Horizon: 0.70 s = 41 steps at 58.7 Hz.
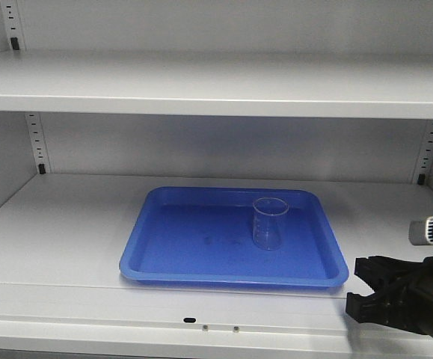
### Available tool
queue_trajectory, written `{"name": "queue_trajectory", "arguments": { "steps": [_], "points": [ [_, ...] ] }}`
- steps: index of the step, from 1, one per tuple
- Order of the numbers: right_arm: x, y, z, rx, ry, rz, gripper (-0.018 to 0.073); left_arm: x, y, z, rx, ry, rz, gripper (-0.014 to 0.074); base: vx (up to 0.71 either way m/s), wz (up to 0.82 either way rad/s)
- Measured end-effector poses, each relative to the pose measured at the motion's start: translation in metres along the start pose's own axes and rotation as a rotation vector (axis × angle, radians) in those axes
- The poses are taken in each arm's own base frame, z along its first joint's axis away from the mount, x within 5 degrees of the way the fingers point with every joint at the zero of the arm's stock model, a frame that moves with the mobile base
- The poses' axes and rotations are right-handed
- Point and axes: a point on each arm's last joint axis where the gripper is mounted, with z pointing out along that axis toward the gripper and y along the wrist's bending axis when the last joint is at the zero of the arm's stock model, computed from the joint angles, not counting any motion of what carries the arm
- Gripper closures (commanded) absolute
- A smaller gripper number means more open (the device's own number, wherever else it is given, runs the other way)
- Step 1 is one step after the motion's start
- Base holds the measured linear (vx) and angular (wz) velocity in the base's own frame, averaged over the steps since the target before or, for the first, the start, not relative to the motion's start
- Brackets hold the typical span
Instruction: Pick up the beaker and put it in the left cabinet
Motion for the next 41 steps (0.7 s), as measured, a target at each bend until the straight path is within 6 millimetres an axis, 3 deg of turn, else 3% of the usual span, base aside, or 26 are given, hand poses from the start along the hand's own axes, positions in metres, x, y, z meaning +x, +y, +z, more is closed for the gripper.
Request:
{"name": "queue_trajectory", "arguments": {
  "steps": [10, 30, 36, 41],
  "points": [
    [-0.003, -0.003, -0.008, 0.031, -0.009, 0.108, 0.0568, 0.000, 0.000, 0.000, 0.000, 0.000, 0.000, 0.0596, 0.00, 0.00],
    [-0.017, -0.026, -0.080, 0.205, -0.049, 0.085, 0.0568, 0.000, 0.000, 0.000, 0.000, 0.000, 0.000, 0.0596, 0.00, 0.00],
    [-0.005, -0.031, -0.098, 0.250, -0.100, 0.075, 0.0568, 0.000, 0.000, 0.000, 0.000, 0.000, 0.000, 0.0596, 0.00, 0.00],
    [0.018, -0.032, -0.109, 0.274, -0.147, 0.071, 0.0568, 0.000, 0.000, 0.000, 0.000, 0.000, 0.000, 0.0596, 0.00, 0.00]
  ]
}}
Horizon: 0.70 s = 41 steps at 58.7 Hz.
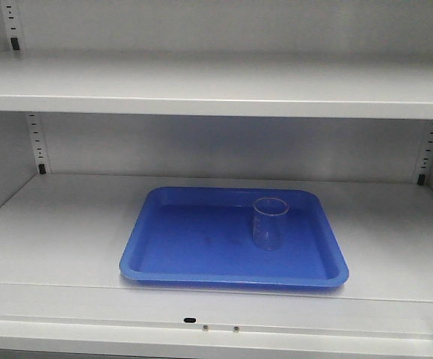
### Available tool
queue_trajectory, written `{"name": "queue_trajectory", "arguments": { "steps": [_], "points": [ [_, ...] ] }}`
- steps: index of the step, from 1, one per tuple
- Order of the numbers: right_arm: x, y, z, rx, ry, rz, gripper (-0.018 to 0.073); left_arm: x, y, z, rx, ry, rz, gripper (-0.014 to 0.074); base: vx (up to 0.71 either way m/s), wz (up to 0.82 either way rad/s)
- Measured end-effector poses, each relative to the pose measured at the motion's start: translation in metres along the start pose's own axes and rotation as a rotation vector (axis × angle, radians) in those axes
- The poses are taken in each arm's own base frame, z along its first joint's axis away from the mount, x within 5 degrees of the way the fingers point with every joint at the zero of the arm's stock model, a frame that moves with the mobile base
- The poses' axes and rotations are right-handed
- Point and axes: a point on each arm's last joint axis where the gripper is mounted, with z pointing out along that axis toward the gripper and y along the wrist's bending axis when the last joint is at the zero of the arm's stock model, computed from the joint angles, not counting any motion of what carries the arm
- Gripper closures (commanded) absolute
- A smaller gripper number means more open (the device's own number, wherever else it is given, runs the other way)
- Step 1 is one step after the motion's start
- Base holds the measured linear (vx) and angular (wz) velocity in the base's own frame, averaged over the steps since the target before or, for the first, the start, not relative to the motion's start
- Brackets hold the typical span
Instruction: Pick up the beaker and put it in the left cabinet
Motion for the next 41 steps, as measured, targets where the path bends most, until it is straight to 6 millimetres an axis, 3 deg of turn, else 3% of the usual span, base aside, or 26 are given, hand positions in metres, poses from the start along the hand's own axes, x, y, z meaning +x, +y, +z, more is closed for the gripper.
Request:
{"name": "queue_trajectory", "arguments": {
  "steps": [12, 23, 41],
  "points": [
    [0.061, -0.006, -0.037, 0.013, -0.119, -0.019, 0.0568, 0.000, 0.000, 0.000, 0.000, 0.000, 0.000, 0.0596, 0.00, 0.00],
    [0.118, -0.009, -0.054, 0.012, -0.164, -0.037, 0.0568, 0.000, 0.000, 0.000, 0.000, 0.000, 0.000, 0.0596, 0.00, 0.00],
    [0.126, -0.010, -0.060, 0.021, -0.188, -0.040, 0.0568, 0.000, 0.000, 0.000, 0.000, 0.000, 0.000, 0.0596, 0.00, 0.00]
  ]
}}
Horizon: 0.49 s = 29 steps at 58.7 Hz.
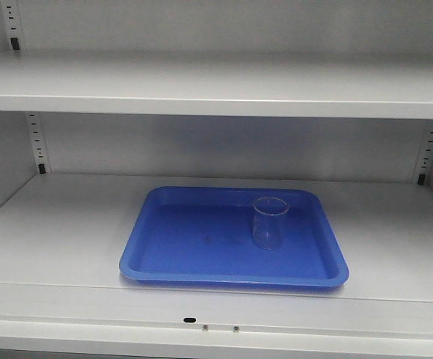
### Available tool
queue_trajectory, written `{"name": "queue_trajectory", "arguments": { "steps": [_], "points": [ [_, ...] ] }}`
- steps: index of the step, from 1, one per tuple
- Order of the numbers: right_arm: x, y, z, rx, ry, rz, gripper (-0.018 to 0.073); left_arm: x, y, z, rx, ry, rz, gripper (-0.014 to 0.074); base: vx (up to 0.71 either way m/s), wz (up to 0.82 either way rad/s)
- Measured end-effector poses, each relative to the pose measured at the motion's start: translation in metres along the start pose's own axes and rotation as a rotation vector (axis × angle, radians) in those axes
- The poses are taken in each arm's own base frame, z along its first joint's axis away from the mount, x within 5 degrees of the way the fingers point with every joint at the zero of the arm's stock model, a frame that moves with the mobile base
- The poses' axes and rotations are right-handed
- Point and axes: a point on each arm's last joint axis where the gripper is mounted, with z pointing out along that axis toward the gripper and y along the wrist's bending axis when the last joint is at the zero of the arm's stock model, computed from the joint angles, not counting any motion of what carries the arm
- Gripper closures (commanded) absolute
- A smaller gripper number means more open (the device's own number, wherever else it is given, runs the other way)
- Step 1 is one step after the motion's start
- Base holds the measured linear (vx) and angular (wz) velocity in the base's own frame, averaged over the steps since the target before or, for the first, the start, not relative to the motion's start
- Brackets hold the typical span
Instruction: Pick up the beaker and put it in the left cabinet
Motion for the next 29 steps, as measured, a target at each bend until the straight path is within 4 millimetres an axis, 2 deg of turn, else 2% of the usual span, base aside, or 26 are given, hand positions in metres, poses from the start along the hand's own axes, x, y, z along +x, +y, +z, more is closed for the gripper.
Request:
{"name": "queue_trajectory", "arguments": {
  "steps": [29],
  "points": [
    [0.0004, -0.0001, 0.0000, 0.001, 0.005, 0.000, 0.0568, 0.0000, 0.0000, 0.0000, 0.000, 0.000, 0.000, 0.0596, 0.00, 0.00]
  ]
}}
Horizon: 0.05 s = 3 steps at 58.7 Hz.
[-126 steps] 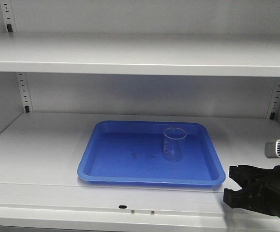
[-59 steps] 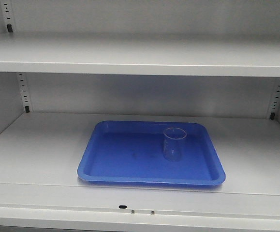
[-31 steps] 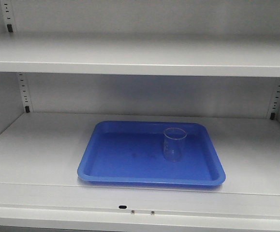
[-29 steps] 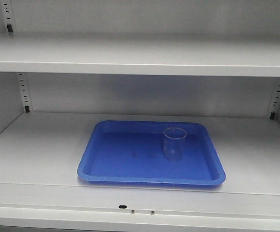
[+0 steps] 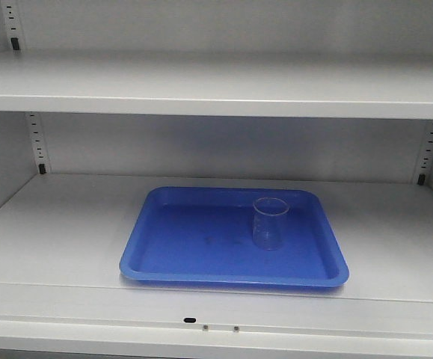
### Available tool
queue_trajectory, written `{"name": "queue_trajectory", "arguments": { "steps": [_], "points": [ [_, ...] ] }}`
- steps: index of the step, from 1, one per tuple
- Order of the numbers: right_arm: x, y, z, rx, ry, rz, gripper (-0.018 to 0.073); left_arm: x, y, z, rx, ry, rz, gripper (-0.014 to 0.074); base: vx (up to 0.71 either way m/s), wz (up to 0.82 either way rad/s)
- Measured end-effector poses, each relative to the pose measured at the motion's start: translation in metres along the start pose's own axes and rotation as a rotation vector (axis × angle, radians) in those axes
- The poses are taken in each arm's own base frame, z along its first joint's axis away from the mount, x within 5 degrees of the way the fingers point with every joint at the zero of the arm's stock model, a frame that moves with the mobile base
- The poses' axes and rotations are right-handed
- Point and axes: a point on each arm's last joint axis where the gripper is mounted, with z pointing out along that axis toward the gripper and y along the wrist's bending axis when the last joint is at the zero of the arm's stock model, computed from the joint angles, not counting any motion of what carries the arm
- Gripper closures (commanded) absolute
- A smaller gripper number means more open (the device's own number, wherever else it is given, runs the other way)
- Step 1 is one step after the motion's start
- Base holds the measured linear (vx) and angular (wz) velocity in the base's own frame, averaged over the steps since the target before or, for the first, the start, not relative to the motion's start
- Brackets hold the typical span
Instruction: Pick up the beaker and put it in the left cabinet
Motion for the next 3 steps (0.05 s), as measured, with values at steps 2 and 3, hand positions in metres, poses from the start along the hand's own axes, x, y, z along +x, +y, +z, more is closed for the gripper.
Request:
{"name": "queue_trajectory", "arguments": {
  "steps": [2, 3],
  "points": [
    [0.0000, 0.0000, 0.0000, 0.000, 0.000, 0.000, 0.0568, 0.0000, 0.0000, 0.0000, 0.000, 0.000, 0.000, 0.0596, 0.00, 0.00],
    [0.0000, 0.0000, 0.0000, 0.000, 0.000, 0.000, 0.0568, 0.0000, 0.0000, 0.0000, 0.000, 0.000, 0.000, 0.0596, 0.00, 0.00]
  ]
}}
